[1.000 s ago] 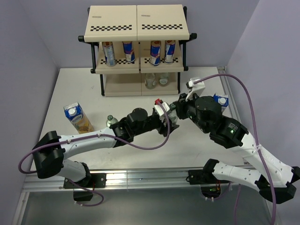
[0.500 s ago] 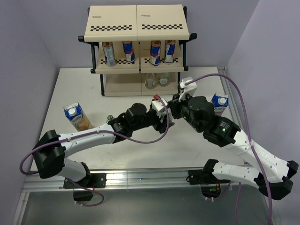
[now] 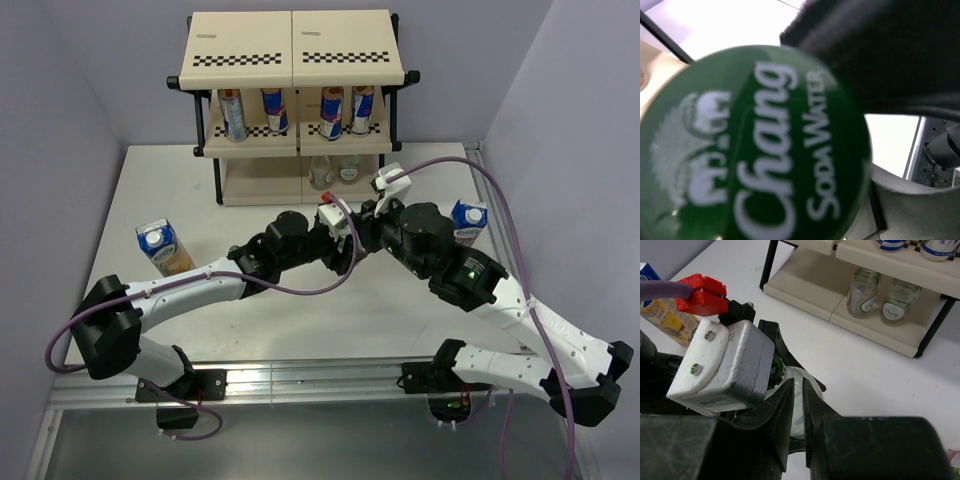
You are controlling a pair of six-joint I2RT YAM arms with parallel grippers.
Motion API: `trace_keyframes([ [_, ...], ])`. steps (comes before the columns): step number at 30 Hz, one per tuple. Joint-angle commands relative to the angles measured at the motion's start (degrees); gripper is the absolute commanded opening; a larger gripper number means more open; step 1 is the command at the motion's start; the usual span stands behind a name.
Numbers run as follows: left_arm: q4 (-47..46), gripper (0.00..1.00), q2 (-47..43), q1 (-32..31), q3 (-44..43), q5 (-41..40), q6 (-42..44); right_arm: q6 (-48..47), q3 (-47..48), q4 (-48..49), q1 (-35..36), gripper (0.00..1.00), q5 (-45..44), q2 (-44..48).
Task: Place and organize the beverage onto the shelf
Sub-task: Place the drink on the shelf.
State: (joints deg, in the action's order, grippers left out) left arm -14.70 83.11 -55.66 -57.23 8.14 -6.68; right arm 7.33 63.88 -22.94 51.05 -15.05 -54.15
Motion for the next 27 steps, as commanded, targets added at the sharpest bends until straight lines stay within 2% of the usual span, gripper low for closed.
trace_keyframes([
  [1, -8.24, 0.00, -1.20, -0.77, -5.44, -1.27, 0.53, 0.75, 2.13, 5.11, 2.30, 0.21, 11.48, -1.40],
  [2, -8.76, 0.00, -1.28, -0.59, -5.17, -3.72, 0.09, 1.01, 2.13, 4.14, 2.30, 0.22, 3.96, -1.05],
  [4, -8.94, 0.00, -1.29, -0.24, -5.17, -12.40, -0.53, 3.46, 0.47, 2.64, 2.04, 0.23, -4.68, 0.53],
  [6, -9.29, 0.00, -0.23, 0.28, -5.96, -18.66, -1.23, 5.58, -1.12, 1.76, 1.52, 0.25, -16.87, 3.95],
  [8, -10.26, 0.00, 1.43, 1.69, -6.66, -25.70, -2.71, 8.22, -3.05, -0.17, -0.59, 0.26, -20.97, 7.82],
  [10, -12.72, 0.00, 2.58, 4.05, -6.32, -29.66, -3.86, 9.10, -4.54, -1.40, -3.30, 0.29, -22.30, 11.59],
  [13, -17.28, 0.00, 4.95, 7.83, -5.35, -30.73, -5.54, 9.28, -6.04, -2.37, -5.51, 0.34, -22.39, 15.90],
  [19, -22.47, 0.00, 11.63, 12.59, -6.92, -33.63, -6.07, 9.89, -8.41, -3.52, -7.19, 0.54, -22.04, 18.99],
  [20, -23.44, 0.00, 13.11, 13.38, -6.75, -35.11, -5.46, 10.07, -8.68, -3.69, -7.19, 0.63, -21.78, 19.34],
  [27, -29.86, 0.00, 17.96, 18.39, -5.52, -34.95, -7.12, 10.51, -11.67, -1.85, -7.19, 0.78, -18.44, 24.53],
])
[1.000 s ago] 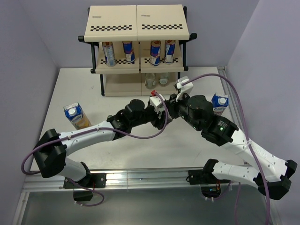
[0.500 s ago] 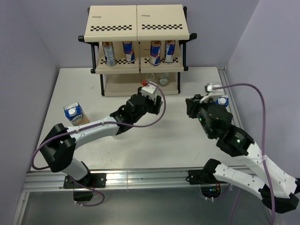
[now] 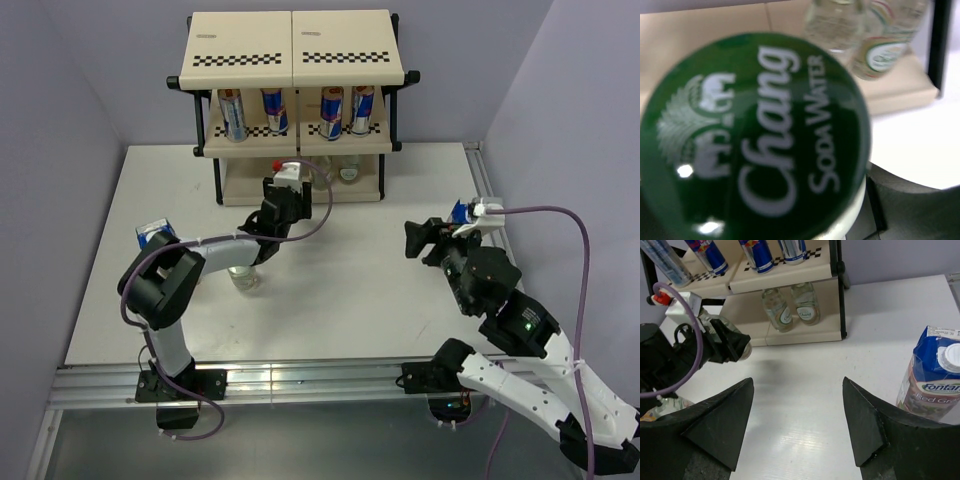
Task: Place and organize the beverage onto the shelf
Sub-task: Place the drink on the shelf.
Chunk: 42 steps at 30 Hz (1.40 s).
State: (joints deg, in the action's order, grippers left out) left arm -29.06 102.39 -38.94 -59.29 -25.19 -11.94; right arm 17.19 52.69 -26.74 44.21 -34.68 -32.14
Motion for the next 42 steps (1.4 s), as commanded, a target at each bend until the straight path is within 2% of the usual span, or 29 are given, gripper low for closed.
trace_keyframes([
  [1, -16.55, 0.00, -0.97, 2.11, -3.29, -0.83, -1.68, 0.30, -0.83, 2.48, -0.35, 0.79, 1.36, 3.74],
  [9, -22.61, 0.00, 4.83, 4.75, -4.87, -0.04, 0.16, 0.47, -0.39, 3.01, -0.35, 0.80, 4.79, 7.00],
  [20, -23.85, 0.00, 10.02, 6.68, -7.95, 0.41, 1.31, -0.05, -0.83, 3.98, -0.35, 0.80, 8.22, 9.81],
  [42, -20.87, 0.00, 16.79, 9.58, -15.76, 2.60, 2.45, -0.32, -1.88, 5.56, -0.35, 0.80, 11.47, 11.40],
])
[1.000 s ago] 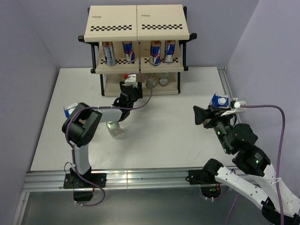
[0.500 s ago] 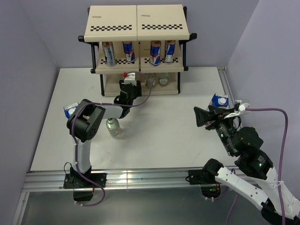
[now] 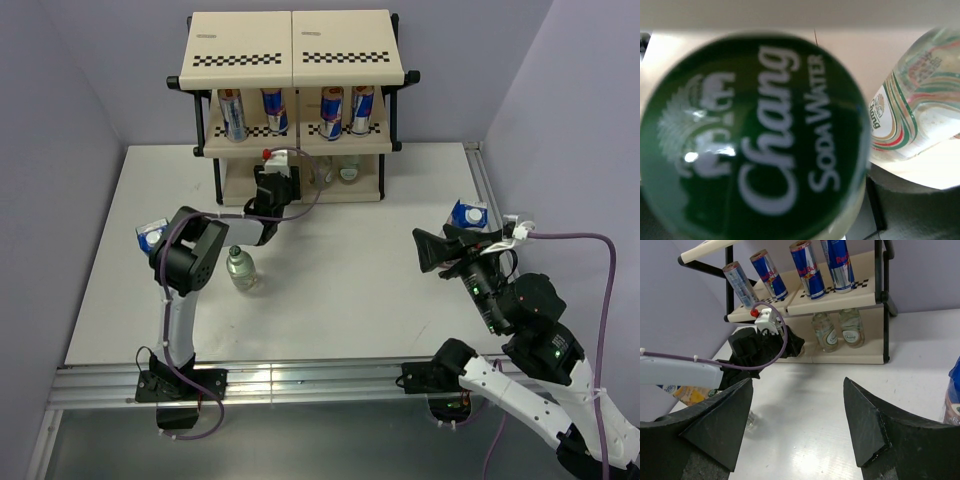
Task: Place and organize the beverage onto the shelf
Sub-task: Place the drink on the shelf.
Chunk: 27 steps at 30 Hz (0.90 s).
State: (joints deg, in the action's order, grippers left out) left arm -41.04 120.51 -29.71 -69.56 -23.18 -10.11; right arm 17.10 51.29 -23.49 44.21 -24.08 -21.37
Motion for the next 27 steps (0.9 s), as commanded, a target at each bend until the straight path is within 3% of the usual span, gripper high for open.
trace_keyframes([
  [1, -8.62, 0.00, -1.07, 0.53, -5.67, 0.50, 0.70, -0.23, -0.49, 2.22, -0.35, 0.80, 1.05, 0.71],
  [27, -8.80, 0.02, 2.19, 1.94, -7.78, 2.26, 0.35, 0.04, -1.54, 3.45, -0.26, 0.80, 4.47, 0.97],
])
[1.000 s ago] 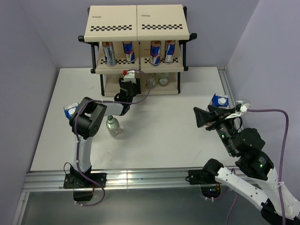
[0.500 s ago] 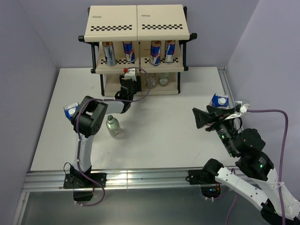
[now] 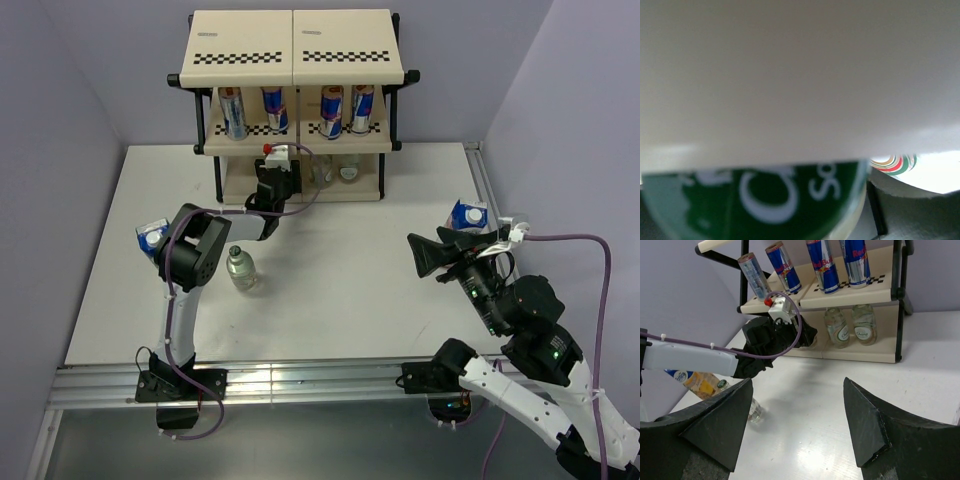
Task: Place and organize the beverage onto the shelf
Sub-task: Place the drink on the shelf.
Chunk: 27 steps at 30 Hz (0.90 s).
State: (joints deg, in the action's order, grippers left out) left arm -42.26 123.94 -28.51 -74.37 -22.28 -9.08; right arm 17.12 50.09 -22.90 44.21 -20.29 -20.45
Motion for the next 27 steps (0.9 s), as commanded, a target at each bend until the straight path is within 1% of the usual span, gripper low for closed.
trace_keyframes([
  [1, -7.49, 0.02, -1.24, 0.74, -2.89, 1.45, -1.11, 0.01, -0.17, 2.86, -0.35, 0.80, 0.87, -0.12],
  [6, -6.87, 0.00, -1.77, 0.65, -1.49, 0.93, -3.04, 0.28, -0.51, 3.21, -0.35, 0.80, 1.05, 0.49],
  [11, -4.76, 0.00, -2.56, 0.56, -0.34, -1.88, -5.42, 0.28, -0.78, 3.47, -0.35, 0.80, 1.40, 0.59],
  [17, -4.24, 0.00, -1.77, 0.56, 0.72, -3.38, -5.86, 0.36, -0.60, 3.30, -0.35, 0.80, 1.57, 0.93],
  [23, -6.16, 0.00, -3.53, 0.56, 4.22, -2.77, -6.47, 0.45, -1.04, 3.38, -0.35, 0.80, 1.49, 1.99],
  [27, -4.50, 0.01, -3.36, 0.48, 3.44, -2.50, -6.04, 0.63, -0.87, 3.38, -0.35, 0.80, 1.75, 2.17],
])
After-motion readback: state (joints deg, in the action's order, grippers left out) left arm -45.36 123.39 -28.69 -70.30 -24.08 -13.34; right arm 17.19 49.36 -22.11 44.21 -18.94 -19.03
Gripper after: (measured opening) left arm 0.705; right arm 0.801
